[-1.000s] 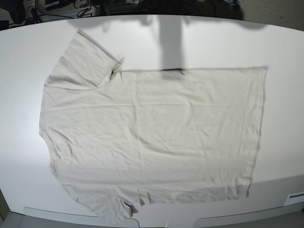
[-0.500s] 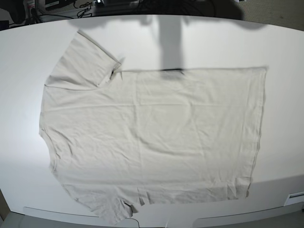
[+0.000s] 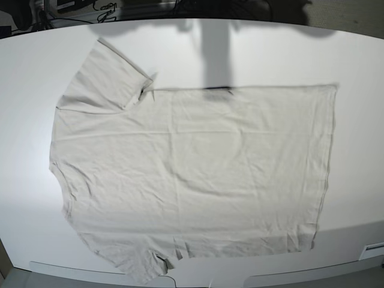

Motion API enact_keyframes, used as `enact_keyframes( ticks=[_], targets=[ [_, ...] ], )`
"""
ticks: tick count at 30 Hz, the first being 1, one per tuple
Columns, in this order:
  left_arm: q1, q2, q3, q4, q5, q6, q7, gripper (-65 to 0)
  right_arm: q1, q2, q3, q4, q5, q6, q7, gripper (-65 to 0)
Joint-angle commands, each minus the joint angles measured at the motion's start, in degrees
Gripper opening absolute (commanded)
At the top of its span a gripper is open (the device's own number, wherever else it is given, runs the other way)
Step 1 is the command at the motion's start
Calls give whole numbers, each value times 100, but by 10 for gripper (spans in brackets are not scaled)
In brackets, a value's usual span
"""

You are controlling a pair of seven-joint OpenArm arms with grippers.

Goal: Fold the T-shirt properly

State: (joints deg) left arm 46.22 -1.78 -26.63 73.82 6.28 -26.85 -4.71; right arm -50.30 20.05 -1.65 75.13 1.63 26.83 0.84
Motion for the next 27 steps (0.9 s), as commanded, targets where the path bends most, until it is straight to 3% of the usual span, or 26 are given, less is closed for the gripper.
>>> enact_keyframes(
  ticks=[1,6,13,16,21,23,27],
  targets=[
    [245,-46,-33,247,-162,-28,-81,-413,-249,118,9,291,136,44,63,-410],
    [782,-326,-33,1191,-597,-326,282,-413,-997,494,9,1569,223,83,-538,-409],
    [1178,-994,-33,2214,-549,-321,649,-413,-1628,1032,17,3012,138,39,-765,-408],
    [1187,-1274,-33,2588,-225,-321,699,-413,-1650,1233,17,3405,114,-94,-1029,-408],
    [1169,-1663,-33,3394,382,-319,765,-413,-1628,1425,17,3934,-885,-577,-1110,-408],
    [1119,-1834,-31,3755,498,-321,678,-395,-1567,1423,26,4124,-1403,-955,-1115,-408],
    [859,-2151,-31,4225,1056,-321,433,-361,-1318,1423,24,4343,-2120,-1215,-1119,-408]
  ],
)
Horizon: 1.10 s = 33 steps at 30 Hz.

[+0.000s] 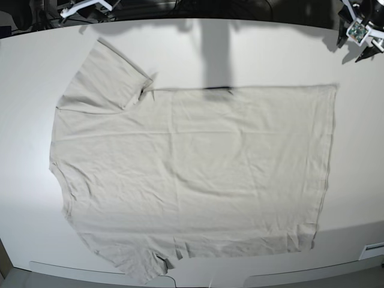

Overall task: Fold the T-shirt properly
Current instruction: 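Lower both grippers onto the shirt's shoulder corners and close them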

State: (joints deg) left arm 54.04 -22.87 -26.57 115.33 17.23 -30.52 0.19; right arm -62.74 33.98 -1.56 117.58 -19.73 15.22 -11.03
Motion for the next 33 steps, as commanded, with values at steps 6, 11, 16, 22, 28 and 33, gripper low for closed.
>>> enact_keyframes(
  ticks=[6,11,16,22,28,33],
  targets=[
    [-509,-398,4,48,450,42,-138,-357,422,31,15,129,-592,-72,44,-405],
    [-780,-669,570,-11,791,28,-131,-357,702,31,15,129,-990,-72,44,-296],
    [-1384,-780,1394,-625,1510,70,-125,-357,780,31,15,129,-1161,-74,-28,-292],
    [-2129,-782,1899,-1543,1589,68,-127,-357,782,31,15,129,-1161,-76,-448,-292],
    [-2728,-782,2610,-2177,2105,70,-79,-358,780,31,15,129,-1158,-76,-494,-292],
    [-3167,-846,2743,-2643,2133,70,66,-357,780,31,15,129,-1158,-92,-839,-292]
  ],
)
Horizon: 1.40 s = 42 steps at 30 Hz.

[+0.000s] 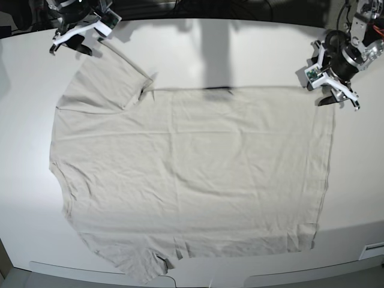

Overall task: Fold the T-shirt properly
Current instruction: 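Lower both grippers onto the shirt's shoulder corners and close them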

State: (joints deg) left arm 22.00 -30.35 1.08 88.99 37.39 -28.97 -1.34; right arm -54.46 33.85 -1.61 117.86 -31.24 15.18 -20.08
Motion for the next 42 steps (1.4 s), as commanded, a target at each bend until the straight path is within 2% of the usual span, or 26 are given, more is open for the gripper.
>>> enact_keyframes(
  ticks=[1,10,15,23,26,31,33,37,42],
  targets=[
    [2,-157,-22,-59,116,-83,214,-358,-48,44,20,101,-7,-118,22,-292],
    [-9,-723,-22,-369,52,-85,144,-358,-46,44,20,101,-9,-496,-55,-292],
    [7,-723,85,-444,52,-85,2,-358,-46,44,20,101,-9,-538,-48,-292],
    [-22,-710,863,-442,57,-79,2,-358,-46,44,20,101,-9,-538,-50,-292],
    [-66,-682,916,-444,57,166,20,-358,-46,44,20,101,-9,-538,-50,-292],
    [-166,-680,916,-566,52,190,22,-361,-46,44,20,101,-9,-540,-52,-292],
    [-166,-667,916,-605,55,190,26,-414,-46,44,20,101,-9,-540,-52,-292],
    [-166,-669,916,-697,59,186,105,-640,-48,44,20,101,-9,-540,-50,-292],
    [-164,-669,916,-699,175,179,529,-650,-46,46,20,101,-13,-540,-50,-292]
  ],
)
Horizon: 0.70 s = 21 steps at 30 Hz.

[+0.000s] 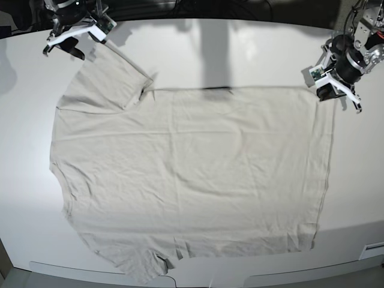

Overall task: Fold the T-shirt properly
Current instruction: 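Lower both grippers onto the shirt's shoulder corners and close them, then lift the shoulder corners with both grippers and pull them toward the robot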

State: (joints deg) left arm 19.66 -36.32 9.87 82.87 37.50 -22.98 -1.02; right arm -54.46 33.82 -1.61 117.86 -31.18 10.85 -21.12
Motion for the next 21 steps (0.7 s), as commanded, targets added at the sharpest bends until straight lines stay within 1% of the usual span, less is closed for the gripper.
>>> enact_keyframes(
  ticks=[1,3,5,6,8,10,13,16,20,21],
  targets=[
    [70,-72,37,-87,153,-415,616,-650,-46,48,20,101,-28,-107,55,-292],
    [85,-70,37,-87,149,-407,761,-650,-46,48,20,101,-186,-107,55,-292],
    [116,-70,37,-87,79,-404,782,-650,-44,57,20,101,-402,-107,68,-292],
    [131,-68,37,-87,-33,-407,789,-650,-31,114,17,101,-398,-98,72,-292],
    [133,-70,37,-87,-286,-404,791,-650,-13,269,17,83,-267,-72,70,-292],
    [131,-68,37,-87,-507,-404,811,-650,33,448,17,55,-269,-79,63,-292],
    [131,-68,37,-85,-715,-404,848,-650,92,776,20,37,-140,-46,48,-292],
    [131,-68,37,-85,-761,-402,916,-650,254,1058,17,-55,177,129,26,-292],
    [131,-68,37,-85,-787,-402,1040,-650,538,1281,15,-485,184,382,83,-292],
    [131,-70,37,-85,-807,-404,1047,-650,603,1342,11,-649,184,393,144,-292]
  ],
)
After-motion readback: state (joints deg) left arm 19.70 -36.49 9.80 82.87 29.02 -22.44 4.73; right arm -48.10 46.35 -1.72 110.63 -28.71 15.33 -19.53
